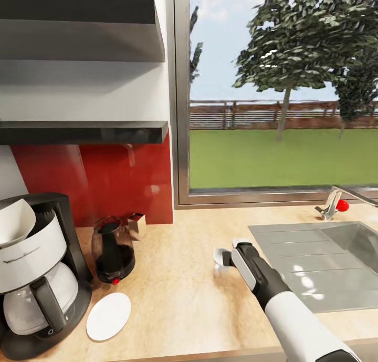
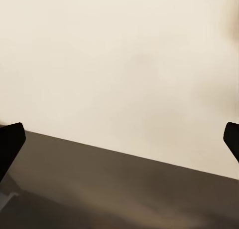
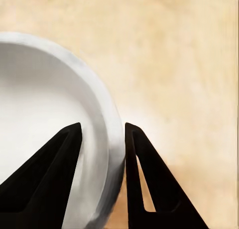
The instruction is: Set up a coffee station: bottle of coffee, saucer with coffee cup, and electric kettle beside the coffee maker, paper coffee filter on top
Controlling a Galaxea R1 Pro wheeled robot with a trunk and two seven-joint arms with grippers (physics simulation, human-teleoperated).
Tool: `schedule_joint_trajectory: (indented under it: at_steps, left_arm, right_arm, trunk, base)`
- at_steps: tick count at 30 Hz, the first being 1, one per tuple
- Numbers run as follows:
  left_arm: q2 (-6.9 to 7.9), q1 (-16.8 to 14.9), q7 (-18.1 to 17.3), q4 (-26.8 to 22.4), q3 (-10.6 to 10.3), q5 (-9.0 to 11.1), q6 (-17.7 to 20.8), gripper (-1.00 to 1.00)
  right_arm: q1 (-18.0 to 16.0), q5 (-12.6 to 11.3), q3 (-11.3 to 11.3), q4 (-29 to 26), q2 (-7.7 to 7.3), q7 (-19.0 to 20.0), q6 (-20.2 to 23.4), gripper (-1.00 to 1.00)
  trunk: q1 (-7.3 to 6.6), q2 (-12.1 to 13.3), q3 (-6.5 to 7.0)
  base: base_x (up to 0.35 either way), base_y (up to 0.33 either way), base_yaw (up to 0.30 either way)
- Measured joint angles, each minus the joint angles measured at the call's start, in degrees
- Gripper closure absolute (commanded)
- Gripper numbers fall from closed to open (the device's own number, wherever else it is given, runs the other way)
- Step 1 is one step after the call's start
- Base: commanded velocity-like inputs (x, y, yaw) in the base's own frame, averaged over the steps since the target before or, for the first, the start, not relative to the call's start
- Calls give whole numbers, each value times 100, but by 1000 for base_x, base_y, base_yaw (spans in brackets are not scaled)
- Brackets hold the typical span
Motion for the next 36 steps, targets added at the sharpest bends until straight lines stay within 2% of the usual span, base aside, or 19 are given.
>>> schedule_joint_trajectory:
  at_steps: [7, 12, 27, 36]
  left_arm:
    - [-13, -1, 4, -15, 19, -9, -24, -100]
    - [10, -23, 22, -20, 32, 12, -49, -100]
    - [-16, -26, 16, -21, 23, -6, -51, -100]
    - [-23, -24, 12, -22, 32, 2, -52, -100]
  right_arm:
    - [0, 0, 4, -748, -1, -8, 2, 100]
    - [1, 6, 3, -1054, -1, -12, 2, 100]
    - [1, 5, 32, -1185, -1, -4, 2, 100]
    - [1, 8, 26, -1185, -1, -5, 3, 100]
  trunk:
    - [0, 0, 0]
    - [0, 0, 0]
    - [0, 1, 0]
    - [0, 1, 0]
  base:
    - [0, 0, 0]
    - [0, 0, 0]
    - [0, 0, 4]
    - [-6, 0, 225]
